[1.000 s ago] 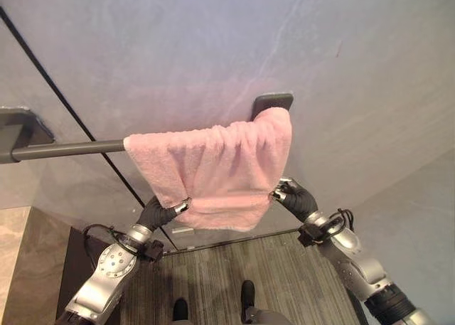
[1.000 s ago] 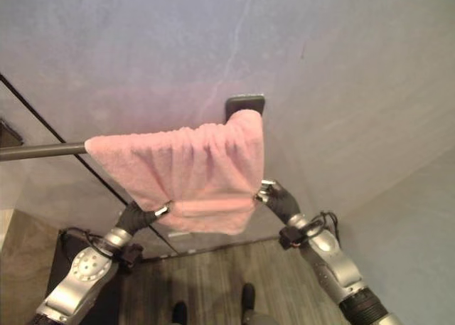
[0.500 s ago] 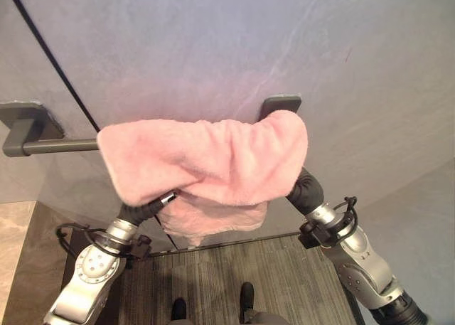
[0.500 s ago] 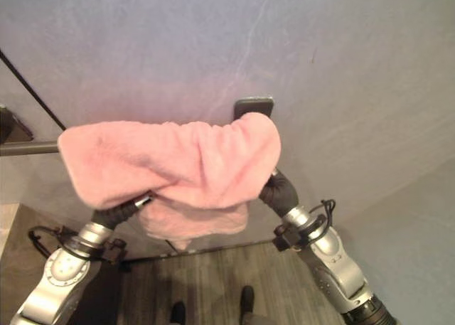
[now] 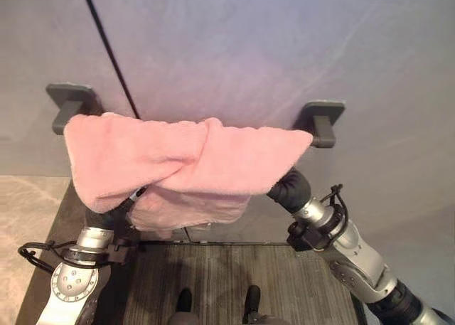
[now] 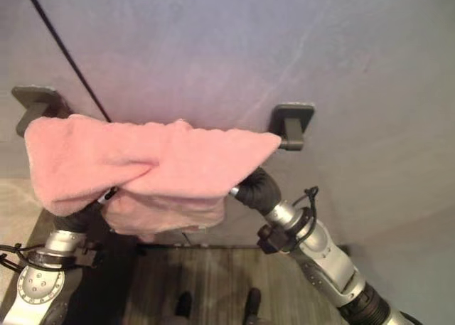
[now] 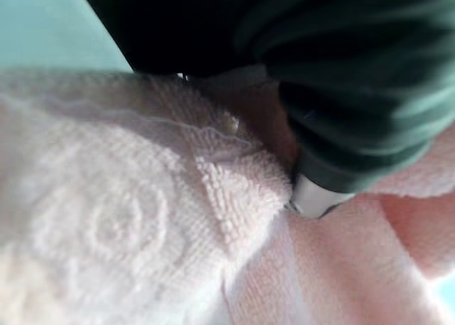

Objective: Put brush and paste in cup on sink, flatten towel.

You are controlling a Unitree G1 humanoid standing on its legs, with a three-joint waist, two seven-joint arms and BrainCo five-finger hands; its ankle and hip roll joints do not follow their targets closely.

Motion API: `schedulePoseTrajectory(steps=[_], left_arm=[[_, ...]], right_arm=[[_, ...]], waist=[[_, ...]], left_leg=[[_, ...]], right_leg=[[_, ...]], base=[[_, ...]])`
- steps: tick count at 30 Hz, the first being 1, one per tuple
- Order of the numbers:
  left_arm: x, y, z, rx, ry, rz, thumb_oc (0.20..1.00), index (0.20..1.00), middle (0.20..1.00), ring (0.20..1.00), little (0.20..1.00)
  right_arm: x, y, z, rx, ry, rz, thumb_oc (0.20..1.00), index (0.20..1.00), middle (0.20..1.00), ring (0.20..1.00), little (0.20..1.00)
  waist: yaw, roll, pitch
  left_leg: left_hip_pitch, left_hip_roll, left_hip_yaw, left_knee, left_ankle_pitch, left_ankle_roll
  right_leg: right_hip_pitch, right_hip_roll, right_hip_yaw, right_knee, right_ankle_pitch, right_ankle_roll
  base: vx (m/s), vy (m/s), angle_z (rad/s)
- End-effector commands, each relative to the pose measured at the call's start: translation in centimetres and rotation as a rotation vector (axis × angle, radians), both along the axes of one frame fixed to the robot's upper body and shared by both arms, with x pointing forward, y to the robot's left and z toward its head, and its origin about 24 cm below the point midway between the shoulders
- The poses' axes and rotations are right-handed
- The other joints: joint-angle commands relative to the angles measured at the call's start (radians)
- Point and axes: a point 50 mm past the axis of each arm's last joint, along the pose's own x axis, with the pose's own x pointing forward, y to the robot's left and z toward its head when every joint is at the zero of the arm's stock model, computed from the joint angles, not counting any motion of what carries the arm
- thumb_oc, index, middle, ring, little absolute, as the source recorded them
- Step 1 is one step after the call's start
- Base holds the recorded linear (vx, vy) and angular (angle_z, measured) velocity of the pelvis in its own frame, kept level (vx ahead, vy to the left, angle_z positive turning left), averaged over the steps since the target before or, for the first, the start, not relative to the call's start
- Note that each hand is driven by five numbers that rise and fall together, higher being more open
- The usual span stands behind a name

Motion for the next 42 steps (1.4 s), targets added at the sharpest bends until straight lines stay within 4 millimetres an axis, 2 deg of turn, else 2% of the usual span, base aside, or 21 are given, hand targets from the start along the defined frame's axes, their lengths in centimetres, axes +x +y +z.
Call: schedulePoseTrajectory(steps=[1, 7, 10, 12, 13, 14, 15, 16, 17, 18, 19, 20, 27, 31, 35, 36, 37, 38, 39, 40, 42], left_arm=[[0.4, 2.1, 1.2, -0.010, -0.060, 0.098, 0.200, 0.200, 0.200, 0.200, 0.200], [1.8, 1.6, -2.9, 0.040, 0.129, 0.071, 0.200, 0.200, 0.200, 0.200, 0.200], [2.2, 0.7, -3.3, 0.146, 0.141, 0.018, 0.200, 0.200, 0.200, 0.200, 0.200], [2.1, 0.0, -4.8, 0.107, 0.226, -0.041, 0.200, 0.200, 0.200, 0.200, 0.200], [2.2, -0.1, -4.8, 0.106, 0.226, -0.043, 0.200, 0.200, 0.200, 0.200, 0.200], [2.2, -0.1, -7.0, 0.133, 0.320, -0.052, 0.200, 0.200, 0.200, 0.200, 0.200], [2.1, -0.3, -8.2, 0.159, 0.373, -0.070, 0.200, 0.200, 0.200, 0.200, 0.200], [2.2, -0.4, -8.2, 0.159, 0.372, -0.071, 0.398, 0.398, 0.398, 0.398, 0.398], [2.2, -0.5, -9.2, 0.207, 0.411, -0.085, 0.862, 0.862, 0.862, 0.862, 0.862], [2.0, -0.5, -10.1, 0.251, 0.452, -0.094, 1.000, 1.000, 1.000, 1.000, 1.000], [2.0, -0.5, -10.1, 0.251, 0.452, -0.094, 1.000, 1.000, 1.000, 1.000, 1.000], [2.0, -0.4, -10.4, 0.263, 0.460, -0.084, 1.000, 1.000, 1.000, 1.000, 1.000], [1.2, 0.9, -11.2, 0.323, 0.510, -0.039, 1.000, 1.000, 1.000, 1.000, 1.000], [0.6, 2.6, -11.1, 0.377, 0.514, 0.047, 1.000, 1.000, 1.000, 1.000, 1.000], [-0.6, 4.4, -10.1, 0.401, 0.495, 0.124, 1.000, 1.000, 1.000, 1.000, 1.000], [-0.8, 4.9, -9.5, 0.420, 0.474, 0.146, 1.000, 1.000, 1.000, 1.000, 1.000], [-1.6, 6.2, -8.1, 0.453, 0.429, 0.212, 1.000, 1.000, 1.000, 1.000, 1.000], [-2.1, 6.9, -7.7, 0.472, 0.419, 0.243, 1.000, 1.000, 1.000, 1.000, 1.000], [-2.2, 6.8, -7.7, 0.473, 0.421, 0.242, 1.000, 1.000, 1.000, 1.000, 1.000], [-3.0, 8.3, -6.4, 0.545, 0.381, 0.314, 1.000, 1.000, 1.000, 1.000, 1.000], [-4.1, 9.7, -5.3, 0.614, 0.347, 0.401, 1.000, 1.000, 1.000, 1.000, 1.000]], right_arm=[[-0.3, -0.3, 2.5, 0.079, -0.130, -0.027, 0.200, 0.200, 0.200, 0.200, 0.200], [0.5, -1.1, 0.2, -0.004, -0.082, -0.144, 0.200, 0.200, 0.200, 0.200, 0.200], [0.6, -1.8, -1.1, -0.016, -0.036, -0.196, 0.200, 0.200, 0.200, 0.200, 0.200], [0.2, -2.4, -2.3, -0.026, 0.021, -0.219, 0.200, 0.200, 0.200, 0.200, 0.200], [0.2, -2.5, -2.3, -0.026, 0.022, -0.221, 0.200, 0.200, 0.200, 0.200, 0.200], [0.4, -2.8, -4.1, -0.058, 0.095, -0.244, 0.200, 0.200, 0.200, 0.200, 0.200], [0.6, -2.8, -4.8, -0.088, 0.117, -0.258, 0.200, 0.200, 0.200, 0.200, 0.200], [0.7, -2.8, -4.8, -0.088, 0.116, -0.260, 0.200, 0.200, 0.200, 0.200, 0.200], [0.8, -2.9, -5.6, -0.113, 0.138, -0.278, 0.200, 0.200, 0.200, 0.200, 0.200], [1.1, -3.1, -6.7, -0.135, 0.174, -0.305, 0.253, 0.253, 0.253, 0.253, 0.253], [1.1, -3.1, -6.7, -0.135, 0.174, -0.305, 0.887, 0.887, 0.887, 0.887, 0.887], [1.4, -3.6, -7.2, -0.165, 0.171, -0.364, 1.000, 1.000, 1.000, 1.000, 1.000], [1.3, -4.6, -7.6, -0.169, 0.185, -0.418, 1.000, 1.000, 1.000, 1.000, 1.000], [1.3, -5.1, -7.9, -0.151, 0.211, -0.441, 1.000, 1.000, 1.000, 1.000, 1.000], [0.7, -6.6, -8.1, -0.127, 0.238, -0.485, 1.000, 1.000, 1.000, 1.000, 1.000], [0.4, -7.3, -7.9, -0.125, 0.230, -0.509, 1.000, 1.000, 1.000, 1.000, 1.000], [-0.7, -9.6, -7.6, -0.147, 0.212, -0.591, 1.000, 1.000, 1.000, 1.000, 1.000], [-1.3, -10.8, -7.5, -0.155, 0.211, -0.644, 1.000, 1.000, 1.000, 1.000, 1.000], [-1.5, -10.9, -7.5, -0.155, 0.214, -0.645, 1.000, 1.000, 1.000, 1.000, 1.000], [-2.8, -13.5, -7.5, -0.198, 0.207, -0.761, 1.000, 1.000, 1.000, 1.000, 1.000], [-4.3, -16.2, -7.5, -0.230, 0.211, -0.907, 1.000, 1.000, 1.000, 1.000, 1.000]], waist=[[0.002, -0.041, -0.012], [-0.008, -0.036, -0.010], [-0.025, -0.031, -0.014], [-0.044, -0.029, -0.020], [-0.042, -0.028, -0.021], [-0.058, -0.027, -0.027], [-0.063, -0.026, -0.029], [-0.062, -0.026, -0.029], [-0.067, -0.023, -0.032], [-0.073, -0.019, -0.037], [-0.072, -0.019, -0.037], [-0.077, -0.018, -0.042], [-0.083, -0.016, -0.052], [-0.079, -0.015, -0.053], [-0.074, -0.015, -0.052], [-0.074, -0.015, -0.052], [-0.076, -0.016, -0.050], [-0.080, -0.017, -0.049], [-0.079, -0.018, -0.052], [-0.084, -0.019, -0.048], [-0.091, -0.023, -0.050]], left_leg=[[-0.053, -0.004, 0.023, 0.003, 0.049, -0.012], [-0.056, -0.006, 0.010, 0.003, 0.052, -0.010], [-0.052, -0.002, 0.012, 0.003, 0.050, -0.009], [-0.047, 0.000, 0.016, 0.003, 0.049, -0.007], [-0.047, 0.000, 0.016, 0.003, 0.049, -0.007], [-0.042, 0.001, 0.019, 0.003, 0.048, -0.006], [-0.040, 0.003, 0.021, 0.003, 0.048, -0.006], [-0.041, 0.003, 0.021, 0.003, 0.047, -0.006], [-0.039, 0.004, 0.023, 0.003, 0.047, -0.007], [-0.036, 0.007, 0.026, 0.003, 0.047, -0.007], [-0.036, 0.007, 0.027, 0.003, 0.047, -0.007], [-0.034, 0.010, 0.029, 0.003, 0.047, -0.008], [-0.036, 0.015, 0.033, 0.003, 0.048, -0.010], [-0.042, 0.013, 0.028, 0.003, 0.048, -0.011], [-0.046, 0.009, 0.022, 0.003, 0.048, -0.011], [-0.048, 0.008, 0.020, 0.003, 0.048, -0.012], [-0.049, 0.006, 0.020, 0.003, 0.047, -0.012], [-0.050, 0.006, 0.019, 0.003, 0.046, -0.012], [-0.050, 0.005, 0.018, 0.003, 0.046, -0.012], [-0.051, 0.005, 0.016, 0.003, 0.045, -0.013], [-0.051, 0.005, 0.016, 0.003, 0.043, -0.014]], right_leg=[[0.063, -0.100, 0.011, 0.011, -0.044, 0.101], [0.067, -0.101, 0.000, 0.024, -0.052, 0.100], [0.067, -0.099, 0.005, 0.031, -0.060, 0.100], [0.067, -0.098, 0.011, 0.034, -0.061, 0.100], [0.067, -0.098, 0.011, 0.034, -0.061, 0.100], [0.067, -0.096, 0.018, 0.035, -0.061, 0.101], [0.067, -0.095, 0.022, 0.035, -0.061, 0.101], [0.067, -0.095, 0.023, 0.034, -0.061, 0.101], [0.067, -0.094, 0.025, 0.034, -0.061, 0.101], [0.068, -0.093, 0.030, 0.031, -0.061, 0.101], [0.067, -0.092, 0.030, 0.031, -0.061, 0.101], [0.068, -0.091, 0.034, 0.027, -0.061, 0.101], [0.066, -0.087, 0.038, 0.016, -0.056, 0.102], [0.066, -0.089, 0.036, 0.014, -0.055, 0.104], [0.073, -0.094, 0.027, 0.011, -0.055, 0.104], [0.073, -0.094, 0.024, 0.010, -0.055, 0.104], [0.074, -0.096, 0.019, 0.009, -0.056, 0.106], [0.074, -0.097, 0.018, 0.009, -0.056, 0.107], [0.074, -0.097, 0.017, 0.009, -0.056, 0.107], [0.074, -0.098, 0.014, 0.010, -0.057, 0.108], [0.075, -0.099, 0.010, 0.013, -0.058, 0.110]], base=[[0.02, -0.010, 0.22], [0.02, -0.001, 0.13], [0.01, 0.004, 0.01], [0.00, 0.000, 0.00], [0.00, 0.000, 0.00], [0.00, 0.000, 0.00], [0.00, 0.000, 0.00], [0.01, 0.006, -0.06], [0.01, 0.011, -0.07], [0.01, 0.011, -0.11], [0.02, 0.012, -0.10], [0.01, 0.005, -0.15], [0.01, 0.000, -0.04], [0.00, 0.000, 0.00], [0.00, 0.000, 0.00], [0.00, 0.000, 0.00], [0.00, 0.000, 0.00], [0.01, 0.015, 0.07], [0.00, 0.007, 0.14], [0.01, 0.006, 0.17], [0.02, 0.003, 0.09]])
